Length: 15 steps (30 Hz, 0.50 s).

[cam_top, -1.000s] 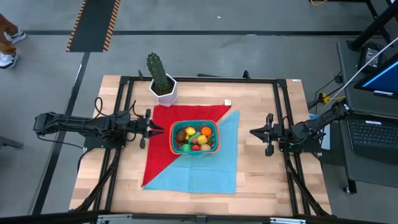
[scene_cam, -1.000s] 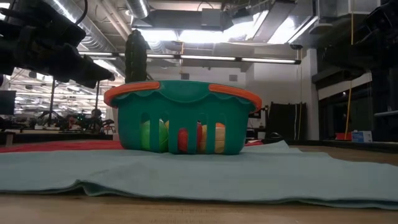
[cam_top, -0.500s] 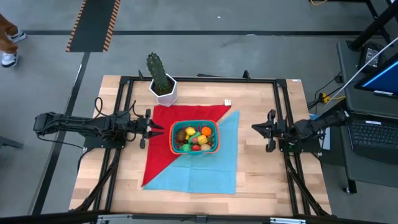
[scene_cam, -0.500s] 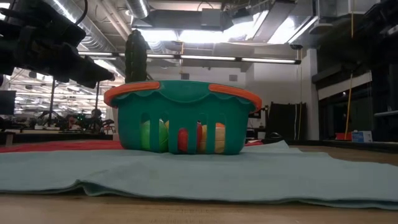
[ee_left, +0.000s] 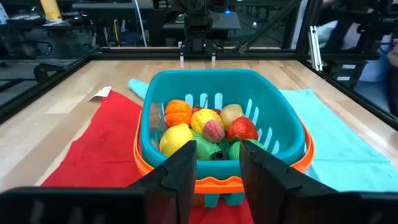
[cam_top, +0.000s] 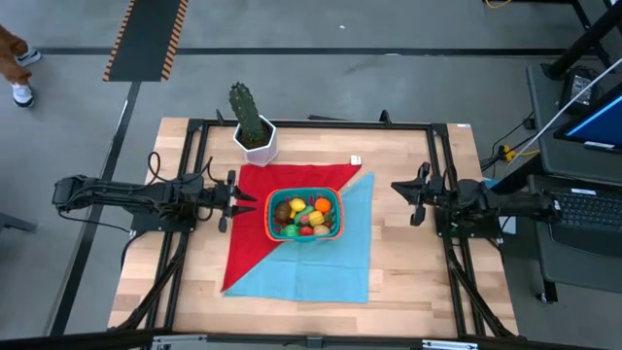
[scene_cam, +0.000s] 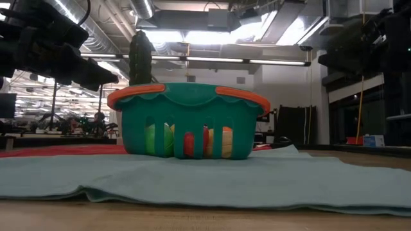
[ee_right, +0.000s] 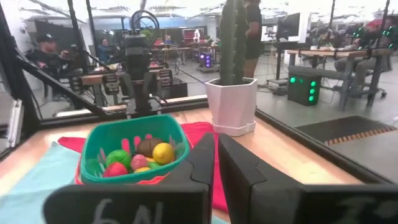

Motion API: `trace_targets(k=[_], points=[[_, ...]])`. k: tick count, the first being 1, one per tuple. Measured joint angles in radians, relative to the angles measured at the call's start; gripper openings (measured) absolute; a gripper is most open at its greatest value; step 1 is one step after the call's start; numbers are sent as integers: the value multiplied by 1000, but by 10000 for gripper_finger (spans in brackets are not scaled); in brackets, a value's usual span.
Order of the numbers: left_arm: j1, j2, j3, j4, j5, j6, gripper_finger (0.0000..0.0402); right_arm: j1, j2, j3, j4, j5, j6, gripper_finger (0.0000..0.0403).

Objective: Build produce basket
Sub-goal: Return to Home Position

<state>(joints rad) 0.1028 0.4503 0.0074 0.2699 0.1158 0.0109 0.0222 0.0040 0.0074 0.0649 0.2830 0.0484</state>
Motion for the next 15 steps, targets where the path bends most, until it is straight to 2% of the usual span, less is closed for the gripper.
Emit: trace_targets(k=[15], points=[[0,0,0,0,0,0,125,0,0,0,1,0,-1,26]])
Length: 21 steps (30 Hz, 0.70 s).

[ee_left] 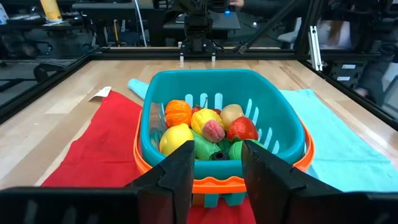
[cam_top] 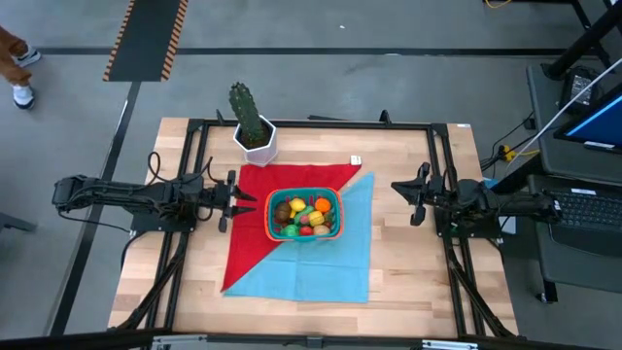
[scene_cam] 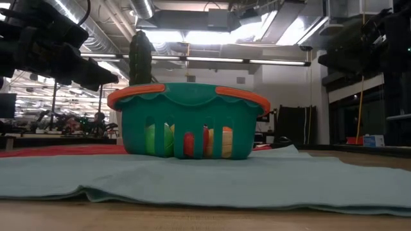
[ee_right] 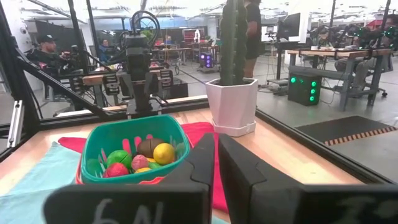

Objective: Build produce basket
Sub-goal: Return to Home Position

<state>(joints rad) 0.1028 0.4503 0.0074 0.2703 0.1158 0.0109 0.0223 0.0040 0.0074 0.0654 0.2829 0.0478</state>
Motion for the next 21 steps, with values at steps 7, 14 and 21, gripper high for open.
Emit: trace_targets(k=[7,14,21], points=[[0,0,0,0,0,0,113,0,0,0,0,0,0,26],[0,0,0,0,0,0,100,0,0,0,1,0,-1,26],[0,0,0,0,0,0,88,0,0,0,1,0,0,26]])
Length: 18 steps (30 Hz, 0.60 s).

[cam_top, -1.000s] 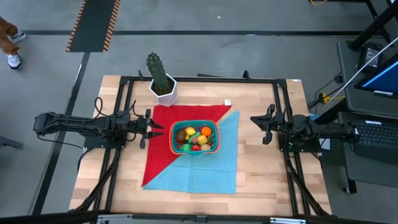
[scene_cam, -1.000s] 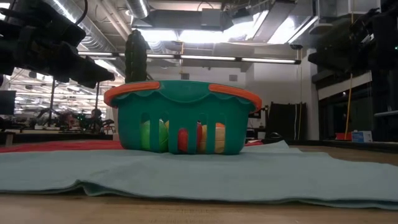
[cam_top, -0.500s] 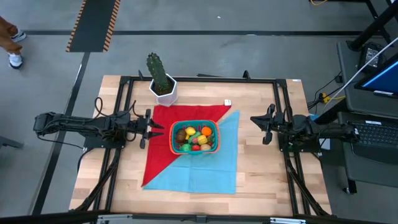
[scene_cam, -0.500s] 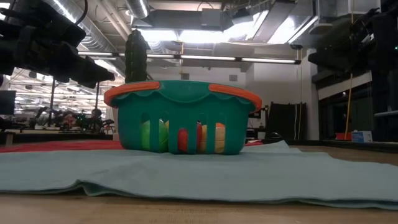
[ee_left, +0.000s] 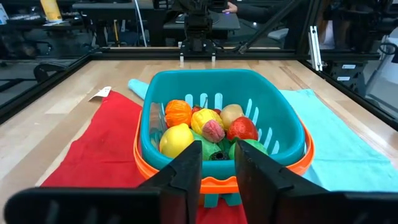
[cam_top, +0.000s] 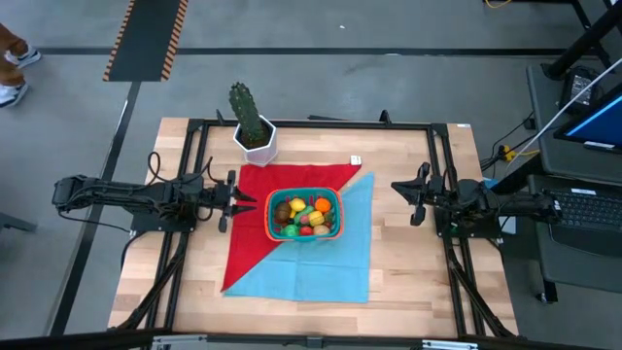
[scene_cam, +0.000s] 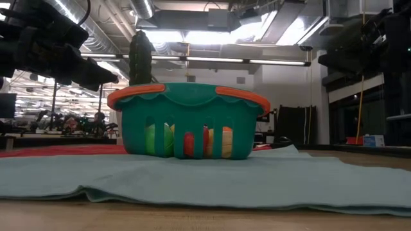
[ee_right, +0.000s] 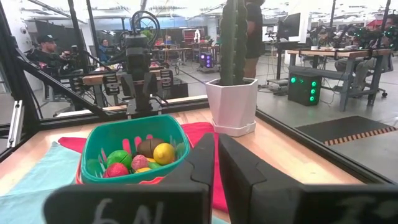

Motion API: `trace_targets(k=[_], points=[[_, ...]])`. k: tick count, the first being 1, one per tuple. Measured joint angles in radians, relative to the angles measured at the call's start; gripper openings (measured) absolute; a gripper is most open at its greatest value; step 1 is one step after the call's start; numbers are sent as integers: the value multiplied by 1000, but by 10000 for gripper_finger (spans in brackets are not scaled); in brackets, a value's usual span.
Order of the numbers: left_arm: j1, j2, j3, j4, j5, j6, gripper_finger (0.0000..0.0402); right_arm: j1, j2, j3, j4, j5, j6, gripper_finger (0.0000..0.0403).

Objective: Build produce basket
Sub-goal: Return to Home Position

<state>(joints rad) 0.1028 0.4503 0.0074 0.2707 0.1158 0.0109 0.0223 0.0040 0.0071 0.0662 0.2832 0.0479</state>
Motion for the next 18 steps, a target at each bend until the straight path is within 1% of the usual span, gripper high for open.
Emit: trace_targets(k=[18], points=[[0,0,0,0,0,0,58,0,0,0,0,0,0,26]])
